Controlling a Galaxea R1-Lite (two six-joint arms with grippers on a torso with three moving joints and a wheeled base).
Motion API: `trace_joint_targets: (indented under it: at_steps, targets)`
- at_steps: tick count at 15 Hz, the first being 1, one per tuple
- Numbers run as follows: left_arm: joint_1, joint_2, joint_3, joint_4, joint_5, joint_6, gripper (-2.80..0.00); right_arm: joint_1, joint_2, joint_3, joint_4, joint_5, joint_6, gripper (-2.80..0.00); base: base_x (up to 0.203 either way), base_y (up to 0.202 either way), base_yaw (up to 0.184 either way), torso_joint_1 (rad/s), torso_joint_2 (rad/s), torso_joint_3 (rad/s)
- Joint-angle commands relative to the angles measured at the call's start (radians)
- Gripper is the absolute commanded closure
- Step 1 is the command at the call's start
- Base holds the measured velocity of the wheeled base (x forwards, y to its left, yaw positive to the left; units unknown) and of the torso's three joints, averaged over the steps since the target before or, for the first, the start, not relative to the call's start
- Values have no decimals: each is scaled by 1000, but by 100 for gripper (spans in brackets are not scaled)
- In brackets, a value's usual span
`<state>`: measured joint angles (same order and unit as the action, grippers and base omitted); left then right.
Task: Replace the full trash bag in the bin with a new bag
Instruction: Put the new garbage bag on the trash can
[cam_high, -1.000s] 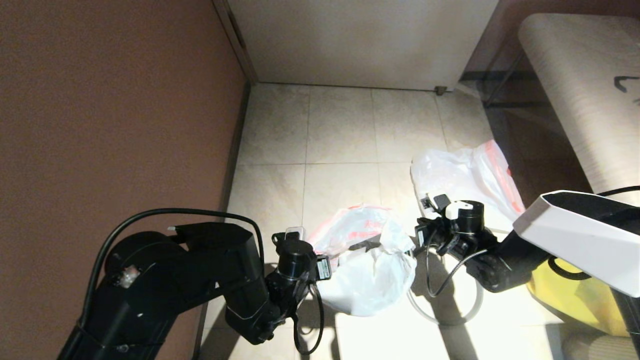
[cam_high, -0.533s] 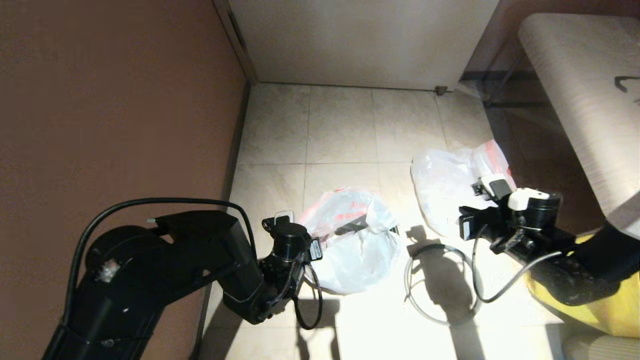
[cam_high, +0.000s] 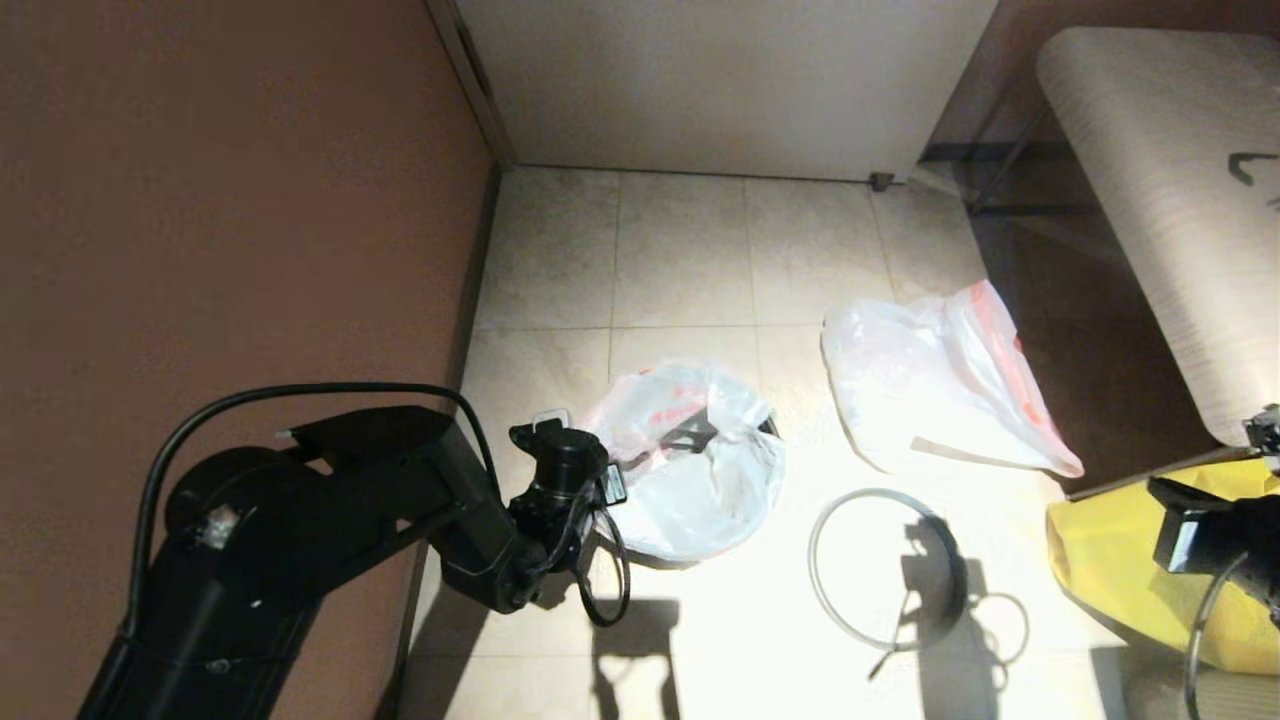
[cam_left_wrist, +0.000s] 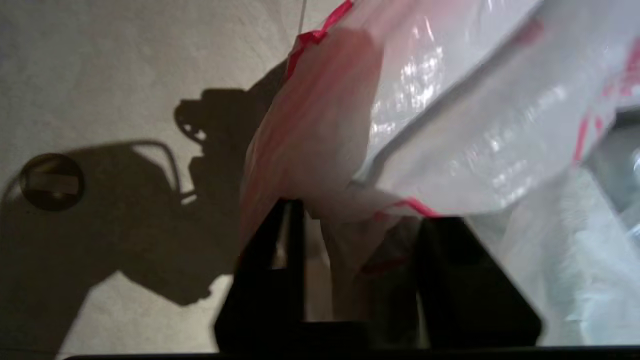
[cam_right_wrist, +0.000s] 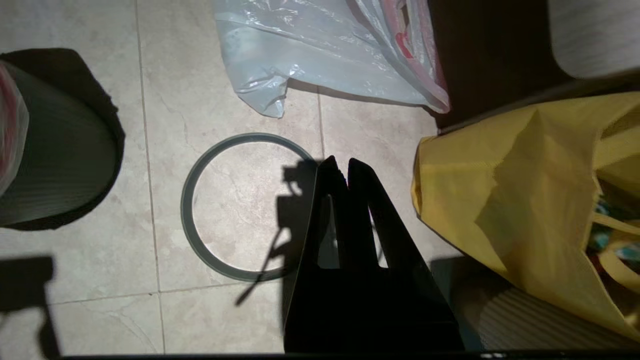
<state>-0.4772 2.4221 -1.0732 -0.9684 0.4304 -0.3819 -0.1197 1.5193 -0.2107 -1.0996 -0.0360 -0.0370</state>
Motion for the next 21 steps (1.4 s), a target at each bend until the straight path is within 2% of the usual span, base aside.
trace_joint_targets:
  at_steps: [1,4,7,10,13,15,16,19,21]
  targets:
    - [2,-18,14,-6,3,-1,-280,-13,-92,45,-2,-7,-30,0,0,0,0,0,0,0]
    - [-5,-84,91,-14,-72,-1,-280,-20,-117,84,-3,-56,-77,0,0,0,0,0,0,0]
    - [-61,-164,179,-17,-97,7,-280,-21,-147,128,-3,-83,-85,0,0,0,0,0,0,0]
    - [-80,-193,208,-41,-102,14,-280,-20,-154,146,-5,-85,-110,0,0,0,0,0,0,0]
    - [-85,-298,233,-43,-103,22,-280,-20,-148,157,-5,-82,-106,0,0,0,0,0,0,0]
    - [-59,-319,235,-43,-103,43,-280,-20,-139,157,-3,-80,-101,0,0,0,0,0,0,0]
    - [-44,-307,228,-43,-104,44,0,-20,-128,158,-4,-80,-101,0,0,0,0,0,0,0]
    - [2,-246,214,-47,-99,38,0,-18,-119,163,-5,-79,-101,0,0,0,0,0,0,0]
    - [14,-228,262,-95,-94,33,0,-17,-116,176,-6,-78,-99,0,0,0,0,0,0,0]
